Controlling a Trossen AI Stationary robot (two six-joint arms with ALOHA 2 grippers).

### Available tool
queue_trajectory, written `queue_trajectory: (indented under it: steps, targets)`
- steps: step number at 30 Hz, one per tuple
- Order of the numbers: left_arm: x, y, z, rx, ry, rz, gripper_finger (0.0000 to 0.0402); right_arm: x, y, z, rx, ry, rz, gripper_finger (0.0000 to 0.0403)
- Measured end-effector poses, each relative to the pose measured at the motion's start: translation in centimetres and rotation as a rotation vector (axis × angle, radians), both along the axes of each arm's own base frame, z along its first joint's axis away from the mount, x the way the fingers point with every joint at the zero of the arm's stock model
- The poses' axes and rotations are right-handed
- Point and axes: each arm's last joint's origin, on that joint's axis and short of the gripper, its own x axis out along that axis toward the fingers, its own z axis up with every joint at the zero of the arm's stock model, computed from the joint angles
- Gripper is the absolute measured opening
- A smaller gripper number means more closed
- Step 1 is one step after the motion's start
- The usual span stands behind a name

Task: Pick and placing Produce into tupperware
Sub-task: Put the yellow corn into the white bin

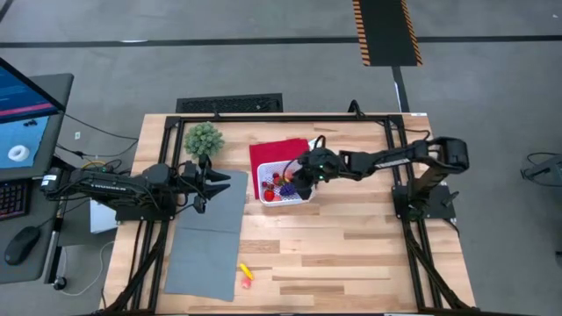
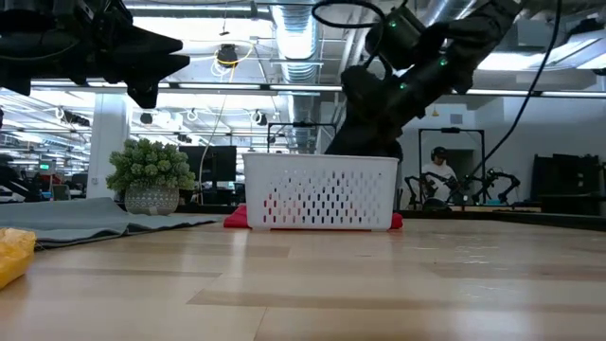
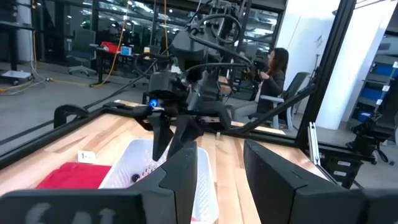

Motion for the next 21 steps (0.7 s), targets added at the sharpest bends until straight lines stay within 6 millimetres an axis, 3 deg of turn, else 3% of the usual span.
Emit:
queue_trajectory:
  steps: [4,10,14,21]
  targets:
    - [0.0,0.0,0.0,-0.001,0.000,0.000,0.0121,0.4,0.1,1.3,-0.015,-0.044,0.030,0.0176]
    - [0.0,0.0,0.0,-0.032,-0.001,-0.004,0.0121,-0.5,2.0,5.8,-0.104,-0.187,0.184,0.0196]
    - [0.0,0.0,0.0,-0.058,-0.003,-0.013,0.0121,-1.9,4.9,8.5,-0.151,-0.271,0.347,0.0188]
    - [0.0,-0.2,-0.2,-0.090,0.024,-0.093,0.0121,-4.3,11.5,10.3,-0.209,-0.339,0.623,0.0166]
